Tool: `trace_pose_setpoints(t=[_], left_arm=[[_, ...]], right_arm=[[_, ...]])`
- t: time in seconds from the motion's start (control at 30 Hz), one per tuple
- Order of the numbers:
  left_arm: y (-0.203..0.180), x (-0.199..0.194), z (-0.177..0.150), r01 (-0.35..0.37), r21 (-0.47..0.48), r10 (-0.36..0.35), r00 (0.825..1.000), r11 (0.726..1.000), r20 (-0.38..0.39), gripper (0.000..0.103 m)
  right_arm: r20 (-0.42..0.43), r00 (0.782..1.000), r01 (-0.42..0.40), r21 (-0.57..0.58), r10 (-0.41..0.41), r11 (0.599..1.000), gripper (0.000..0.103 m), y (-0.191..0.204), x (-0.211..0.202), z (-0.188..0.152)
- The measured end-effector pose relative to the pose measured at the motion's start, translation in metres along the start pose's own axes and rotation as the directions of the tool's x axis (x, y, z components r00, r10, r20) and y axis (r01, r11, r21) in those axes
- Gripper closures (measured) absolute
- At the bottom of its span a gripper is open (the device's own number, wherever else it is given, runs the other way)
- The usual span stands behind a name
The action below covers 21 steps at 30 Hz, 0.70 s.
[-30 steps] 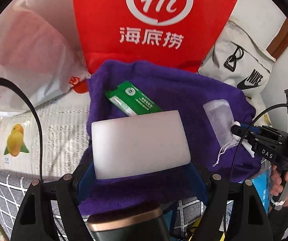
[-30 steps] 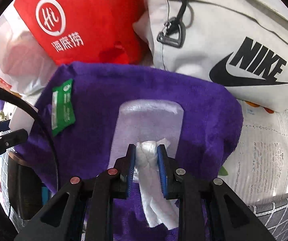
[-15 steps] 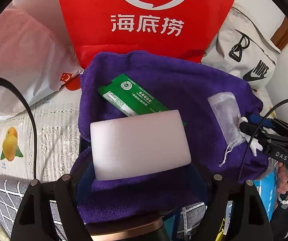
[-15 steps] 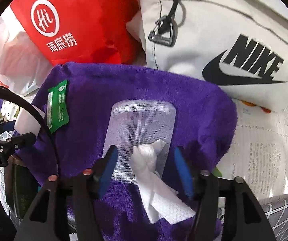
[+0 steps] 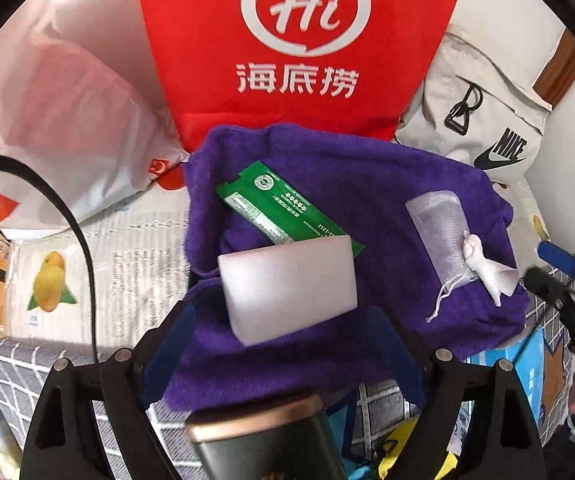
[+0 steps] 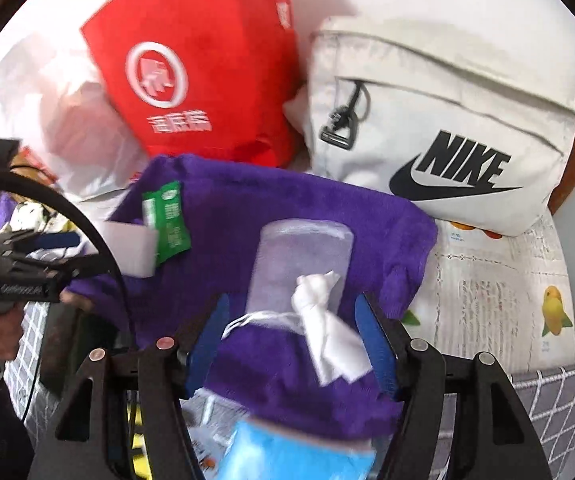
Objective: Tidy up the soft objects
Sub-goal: 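Lower the white sponge onto the purple towel and open the left tool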
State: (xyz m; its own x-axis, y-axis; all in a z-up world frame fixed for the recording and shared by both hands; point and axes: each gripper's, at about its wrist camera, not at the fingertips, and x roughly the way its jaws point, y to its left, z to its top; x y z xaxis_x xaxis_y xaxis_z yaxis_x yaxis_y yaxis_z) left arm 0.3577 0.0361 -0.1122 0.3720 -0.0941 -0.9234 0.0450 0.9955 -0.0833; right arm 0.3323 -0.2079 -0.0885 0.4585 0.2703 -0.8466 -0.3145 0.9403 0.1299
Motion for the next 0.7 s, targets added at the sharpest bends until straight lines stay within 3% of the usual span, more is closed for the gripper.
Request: trace_pose_setpoints(t=[0.23,0.5,0.6,0.7], left_arm=[[0.011,-0.046,-0.025,0.030,-0.016,-0.029,0.997,0.999,0.068,0.014],[0.023,-0.087,-0.077,0.025,-0.031,-0.022,0.995,0.999,0.099,0.014],[0.029,-0.096,-0.100,0.031,-0.048,-0.026,0.994,0.998,0.107,0.014],[0.036,-0.104,-0.123,0.035,-0.063,-0.028,0.994,0.997,0.109,0.014]], right_arm=[[0.026,0.998,-0.049,-0.040,0.050,0.998,0.038,0.033,-0.040,-0.033],[-0.065,0.991,-0.124,-0.146,0.115,0.982,0.038,0.091,-0.044,-0.089],[-0.091,0.992,-0.104,-0.161,0.090,0.982,0.038,0.103,-0.035,-0.104],[-0.098,0.995,-0.014,-0.207,-0.007,0.978,0.041,0.114,-0.029,-0.111]])
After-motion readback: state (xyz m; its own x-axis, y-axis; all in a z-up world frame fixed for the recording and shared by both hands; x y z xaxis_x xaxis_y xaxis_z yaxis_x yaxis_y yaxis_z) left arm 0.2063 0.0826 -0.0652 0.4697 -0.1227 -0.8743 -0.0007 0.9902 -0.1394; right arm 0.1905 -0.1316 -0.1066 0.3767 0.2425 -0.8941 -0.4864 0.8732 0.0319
